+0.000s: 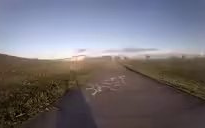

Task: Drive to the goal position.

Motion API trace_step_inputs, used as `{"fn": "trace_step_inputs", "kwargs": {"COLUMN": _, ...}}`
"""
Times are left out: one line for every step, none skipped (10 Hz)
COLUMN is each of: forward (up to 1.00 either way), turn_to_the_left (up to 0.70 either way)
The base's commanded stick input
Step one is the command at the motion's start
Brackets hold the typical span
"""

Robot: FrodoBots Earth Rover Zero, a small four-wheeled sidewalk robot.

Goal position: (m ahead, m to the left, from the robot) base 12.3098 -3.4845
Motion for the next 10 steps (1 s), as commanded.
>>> {"fn": "trace_step_inputs", "kwargs": {"forward": 0.7, "turn_to_the_left": 0.0}}
{"fn": "trace_step_inputs", "kwargs": {"forward": 0.7, "turn_to_the_left": 0.0}}
{"fn": "trace_step_inputs", "kwargs": {"forward": 0.7, "turn_to_the_left": 0.0}}
{"fn": "trace_step_inputs", "kwargs": {"forward": 0.7, "turn_to_the_left": 0.0}}
{"fn": "trace_step_inputs", "kwargs": {"forward": 0.7, "turn_to_the_left": 0.0}}
{"fn": "trace_step_inputs", "kwargs": {"forward": 0.7, "turn_to_the_left": 0.0}}
{"fn": "trace_step_inputs", "kwargs": {"forward": 0.7, "turn_to_the_left": 0.0}}
{"fn": "trace_step_inputs", "kwargs": {"forward": 0.7, "turn_to_the_left": 0.0}}
{"fn": "trace_step_inputs", "kwargs": {"forward": 0.7, "turn_to_the_left": 0.0}}
{"fn": "trace_step_inputs", "kwargs": {"forward": 0.7, "turn_to_the_left": 0.0}}
